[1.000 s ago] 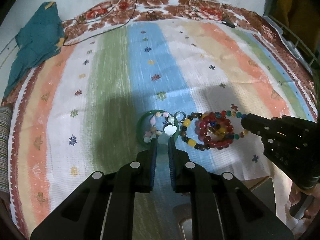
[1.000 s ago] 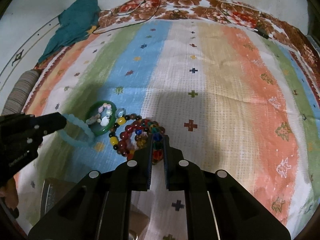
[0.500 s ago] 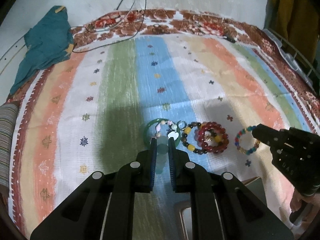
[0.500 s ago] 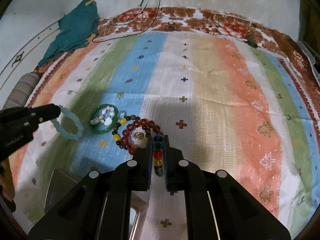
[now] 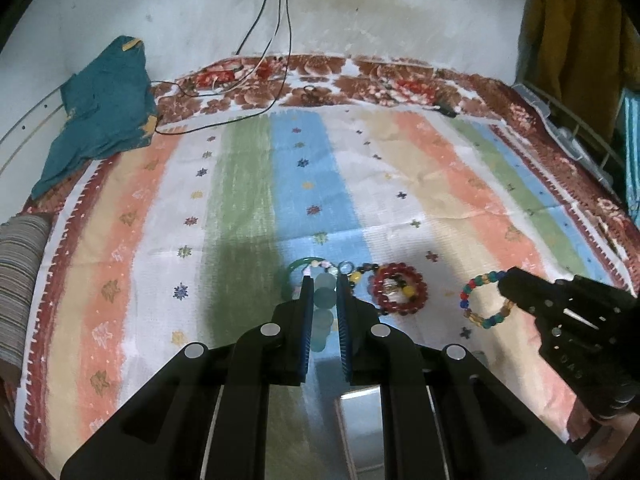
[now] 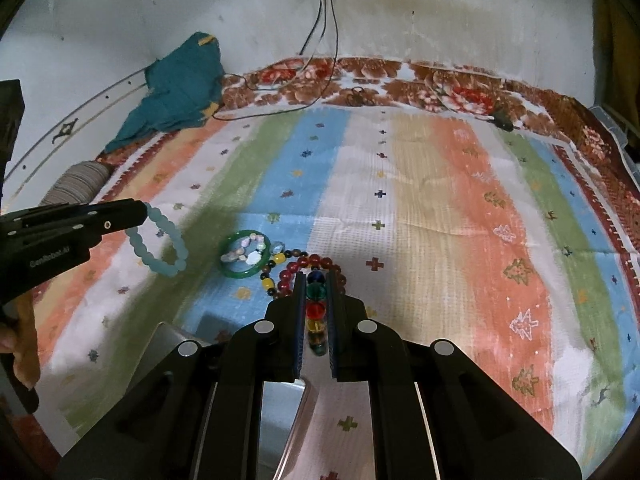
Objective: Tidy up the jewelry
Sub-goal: 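Lift both held bracelets and carry them back over the silver tin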
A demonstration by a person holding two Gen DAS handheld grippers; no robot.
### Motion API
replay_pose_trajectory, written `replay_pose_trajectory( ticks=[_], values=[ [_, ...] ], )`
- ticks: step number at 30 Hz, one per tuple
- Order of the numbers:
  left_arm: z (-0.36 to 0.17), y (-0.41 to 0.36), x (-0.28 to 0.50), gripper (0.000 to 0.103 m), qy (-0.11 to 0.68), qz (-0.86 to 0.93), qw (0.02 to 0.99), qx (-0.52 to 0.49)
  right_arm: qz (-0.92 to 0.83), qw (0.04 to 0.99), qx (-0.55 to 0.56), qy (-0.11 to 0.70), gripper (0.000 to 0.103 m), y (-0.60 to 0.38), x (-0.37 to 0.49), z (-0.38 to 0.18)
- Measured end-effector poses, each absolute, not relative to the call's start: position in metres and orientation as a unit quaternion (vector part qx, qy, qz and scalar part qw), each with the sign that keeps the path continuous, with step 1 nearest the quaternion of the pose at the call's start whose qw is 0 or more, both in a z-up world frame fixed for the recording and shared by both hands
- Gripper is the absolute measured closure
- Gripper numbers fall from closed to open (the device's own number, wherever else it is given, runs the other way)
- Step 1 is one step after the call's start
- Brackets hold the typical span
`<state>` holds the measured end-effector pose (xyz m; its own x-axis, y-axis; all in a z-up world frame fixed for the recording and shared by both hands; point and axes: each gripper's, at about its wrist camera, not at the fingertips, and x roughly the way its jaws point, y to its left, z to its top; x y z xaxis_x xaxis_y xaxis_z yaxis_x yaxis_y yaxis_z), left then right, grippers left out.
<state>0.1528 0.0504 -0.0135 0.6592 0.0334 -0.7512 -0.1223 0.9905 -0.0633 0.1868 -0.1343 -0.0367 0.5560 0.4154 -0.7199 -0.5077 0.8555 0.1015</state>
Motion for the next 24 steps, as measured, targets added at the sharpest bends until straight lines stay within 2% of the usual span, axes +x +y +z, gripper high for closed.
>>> replay_pose_trajectory(
  ticks=[15, 24],
  values=[
    [0.01, 0.027, 0.112, 0.092, 0.384, 0.01, 0.922, -0.058, 0.277, 0.887, -0.068, 0.362, 0.093, -0.14, 0.145, -0.018],
    [0.003, 0.022, 0.101, 0.092, 0.4, 0.004, 0.915, -0.046, 0.291, 0.882, -0.071, 0.362, 0.093, -0.139, 0.127, -0.017]
  ],
)
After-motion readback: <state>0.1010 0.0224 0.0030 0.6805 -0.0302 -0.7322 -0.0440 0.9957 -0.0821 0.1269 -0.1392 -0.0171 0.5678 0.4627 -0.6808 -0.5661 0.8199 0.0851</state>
